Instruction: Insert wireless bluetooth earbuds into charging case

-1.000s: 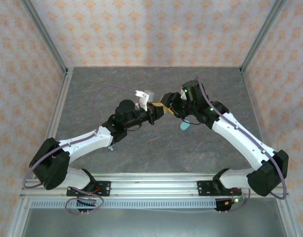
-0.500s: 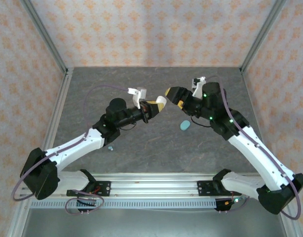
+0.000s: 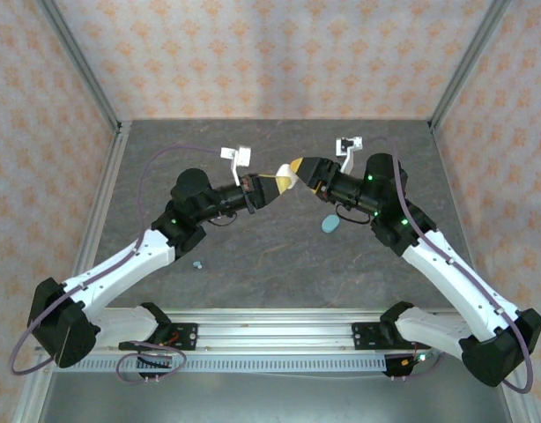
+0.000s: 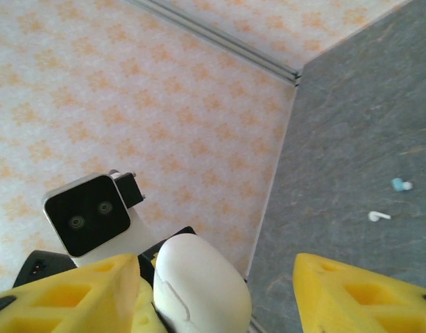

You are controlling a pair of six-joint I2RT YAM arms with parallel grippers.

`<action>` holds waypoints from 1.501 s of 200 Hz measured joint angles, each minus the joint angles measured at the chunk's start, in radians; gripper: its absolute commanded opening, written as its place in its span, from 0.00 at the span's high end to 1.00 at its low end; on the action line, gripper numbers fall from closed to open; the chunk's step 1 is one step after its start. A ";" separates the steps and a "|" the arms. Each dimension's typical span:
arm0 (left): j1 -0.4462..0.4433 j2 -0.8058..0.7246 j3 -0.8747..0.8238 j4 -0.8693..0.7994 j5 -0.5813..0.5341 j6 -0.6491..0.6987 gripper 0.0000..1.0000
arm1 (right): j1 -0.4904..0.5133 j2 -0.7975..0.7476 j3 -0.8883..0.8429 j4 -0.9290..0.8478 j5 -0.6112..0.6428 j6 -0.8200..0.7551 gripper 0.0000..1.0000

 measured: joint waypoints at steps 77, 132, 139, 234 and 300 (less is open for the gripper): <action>0.000 -0.005 0.015 0.002 0.024 -0.056 1.00 | 0.000 -0.002 -0.056 0.158 -0.076 0.047 0.52; 0.001 -0.002 0.029 0.006 0.035 -0.085 1.00 | 0.009 0.010 -0.056 0.193 -0.121 0.042 0.70; 0.002 -0.002 0.030 0.006 0.035 -0.086 1.00 | 0.008 0.011 -0.056 0.195 -0.121 0.041 0.72; 0.002 -0.104 0.041 -0.171 0.030 0.035 0.74 | 0.029 0.013 -0.057 0.217 -0.180 0.011 0.85; 0.007 -0.211 0.047 -0.407 0.000 0.196 0.42 | 0.018 0.015 -0.040 0.124 -0.161 -0.108 0.87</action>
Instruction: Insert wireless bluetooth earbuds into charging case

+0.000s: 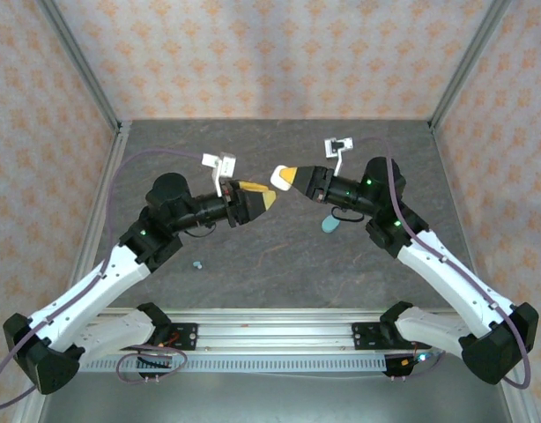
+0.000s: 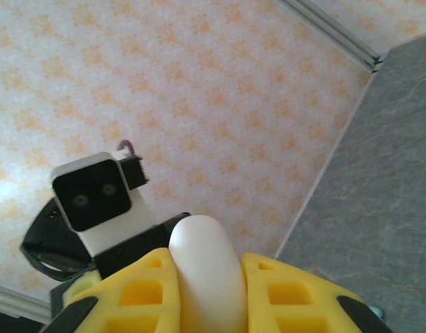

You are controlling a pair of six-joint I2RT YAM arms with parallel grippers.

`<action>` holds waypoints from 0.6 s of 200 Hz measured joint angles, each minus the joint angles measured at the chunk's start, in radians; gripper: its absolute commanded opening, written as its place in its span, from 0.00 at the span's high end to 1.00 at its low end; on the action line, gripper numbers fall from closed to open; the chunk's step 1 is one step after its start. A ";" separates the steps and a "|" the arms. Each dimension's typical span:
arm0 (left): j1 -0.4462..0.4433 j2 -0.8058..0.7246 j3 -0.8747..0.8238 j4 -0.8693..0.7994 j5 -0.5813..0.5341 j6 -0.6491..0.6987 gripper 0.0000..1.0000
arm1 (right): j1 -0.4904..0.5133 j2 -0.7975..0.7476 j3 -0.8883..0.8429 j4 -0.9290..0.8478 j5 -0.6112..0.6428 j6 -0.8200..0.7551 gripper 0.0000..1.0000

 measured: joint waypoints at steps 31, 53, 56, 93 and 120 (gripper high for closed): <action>0.000 -0.020 0.084 -0.238 -0.006 0.177 0.40 | 0.000 0.031 0.111 -0.183 -0.002 -0.161 0.87; 0.001 -0.035 0.167 -0.417 -0.004 0.332 0.39 | 0.000 0.046 0.194 -0.299 -0.013 -0.293 0.87; 0.002 -0.037 0.176 -0.436 -0.004 0.349 0.39 | 0.000 0.047 0.202 -0.311 -0.013 -0.308 0.87; 0.044 -0.072 0.191 -0.549 0.031 0.472 0.39 | 0.001 0.051 0.244 -0.414 -0.035 -0.488 0.87; 0.096 -0.053 0.167 -0.518 0.124 0.448 0.39 | 0.004 0.070 0.259 -0.452 -0.058 -0.556 0.87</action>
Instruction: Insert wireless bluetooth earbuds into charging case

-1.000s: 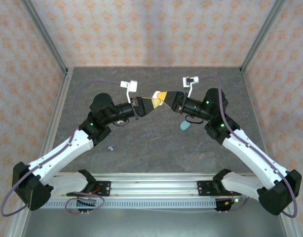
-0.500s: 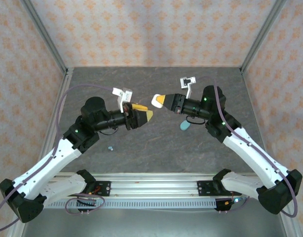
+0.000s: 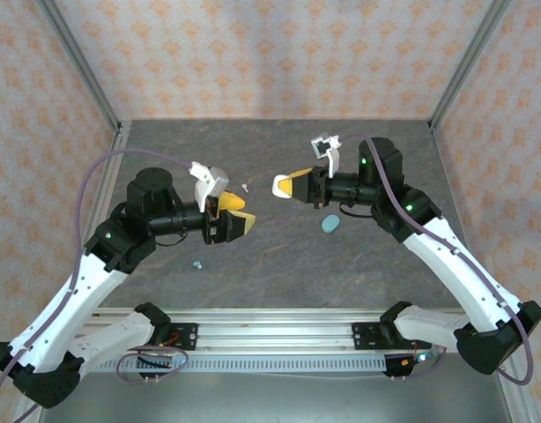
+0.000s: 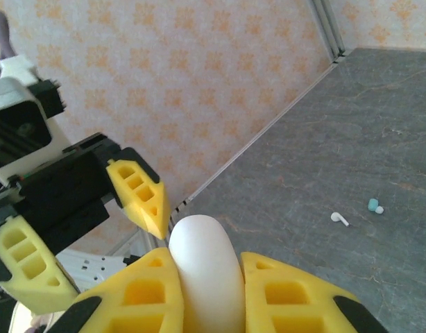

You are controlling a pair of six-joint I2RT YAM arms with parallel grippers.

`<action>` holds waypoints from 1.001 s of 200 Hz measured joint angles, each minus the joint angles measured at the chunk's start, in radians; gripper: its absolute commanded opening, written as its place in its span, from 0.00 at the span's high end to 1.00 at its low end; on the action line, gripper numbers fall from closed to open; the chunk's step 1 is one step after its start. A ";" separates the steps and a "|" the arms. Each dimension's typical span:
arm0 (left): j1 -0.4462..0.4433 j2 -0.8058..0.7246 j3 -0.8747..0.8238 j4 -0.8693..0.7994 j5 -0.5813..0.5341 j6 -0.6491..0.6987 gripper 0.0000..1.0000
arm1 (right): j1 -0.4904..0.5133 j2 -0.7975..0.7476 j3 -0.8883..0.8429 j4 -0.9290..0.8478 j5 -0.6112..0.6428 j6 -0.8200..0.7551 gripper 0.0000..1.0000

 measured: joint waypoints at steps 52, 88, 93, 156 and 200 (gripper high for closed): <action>0.007 0.125 -0.008 0.190 0.141 -0.161 0.41 | 0.011 0.020 0.001 0.018 -0.055 -0.003 0.87; 0.007 0.144 -0.014 0.283 0.166 -0.229 0.44 | 0.011 0.020 -0.005 0.101 -0.087 0.047 0.87; 0.007 0.144 -0.016 0.299 0.166 -0.237 0.44 | 0.011 0.020 -0.007 0.113 -0.091 0.053 0.87; 0.007 0.145 -0.066 0.465 0.166 -0.339 0.58 | 0.011 0.025 -0.053 0.230 -0.129 0.151 0.87; 0.007 0.146 -0.066 0.502 0.166 -0.356 0.67 | 0.016 0.025 -0.053 0.255 -0.138 0.176 0.87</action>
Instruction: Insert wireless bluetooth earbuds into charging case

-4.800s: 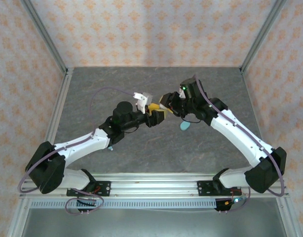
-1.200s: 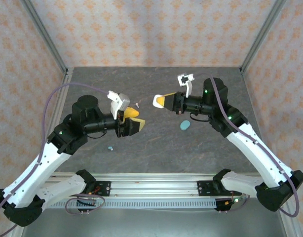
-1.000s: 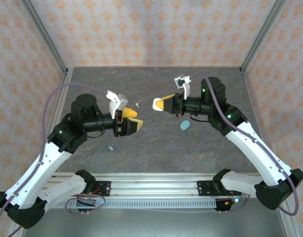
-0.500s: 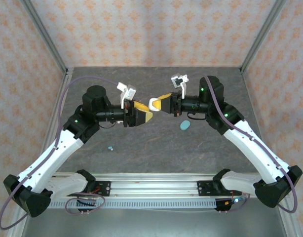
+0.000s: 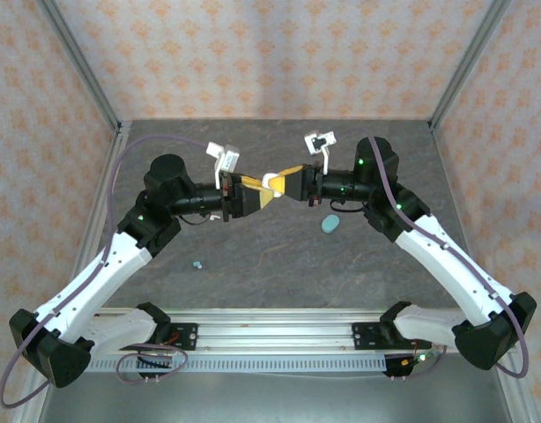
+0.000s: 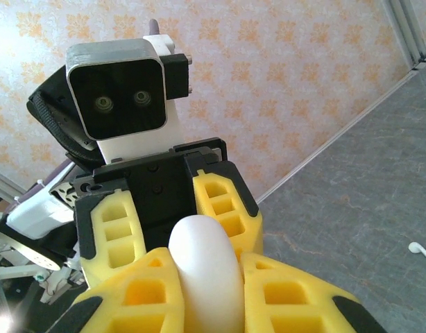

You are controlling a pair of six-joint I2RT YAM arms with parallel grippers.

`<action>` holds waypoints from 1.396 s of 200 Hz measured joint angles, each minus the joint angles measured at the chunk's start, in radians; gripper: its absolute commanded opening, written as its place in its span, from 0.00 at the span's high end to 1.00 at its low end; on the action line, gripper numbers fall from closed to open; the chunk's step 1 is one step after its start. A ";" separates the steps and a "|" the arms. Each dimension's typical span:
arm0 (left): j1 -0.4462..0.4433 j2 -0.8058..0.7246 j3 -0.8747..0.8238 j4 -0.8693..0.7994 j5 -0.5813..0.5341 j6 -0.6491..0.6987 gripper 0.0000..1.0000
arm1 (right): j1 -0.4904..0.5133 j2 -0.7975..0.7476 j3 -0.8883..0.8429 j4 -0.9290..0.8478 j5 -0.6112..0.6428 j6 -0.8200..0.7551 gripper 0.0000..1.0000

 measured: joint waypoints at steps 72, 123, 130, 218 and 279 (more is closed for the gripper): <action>0.002 0.003 -0.005 0.016 0.001 -0.022 0.85 | 0.006 0.012 0.000 0.021 0.000 0.008 0.87; 0.010 -0.012 -0.015 0.016 -0.004 0.000 1.00 | 0.006 0.014 0.000 0.035 -0.005 0.011 0.79; 0.010 -0.016 -0.018 0.015 -0.006 0.010 1.00 | 0.007 0.015 0.000 0.035 -0.009 0.011 0.78; 0.008 -0.108 -0.097 -0.074 -0.064 0.224 1.00 | 0.032 0.074 -0.005 0.034 -0.056 0.026 0.59; 0.006 -0.157 -0.125 -0.182 -0.097 0.314 1.00 | 0.032 0.126 -0.002 -0.024 -0.003 0.018 0.46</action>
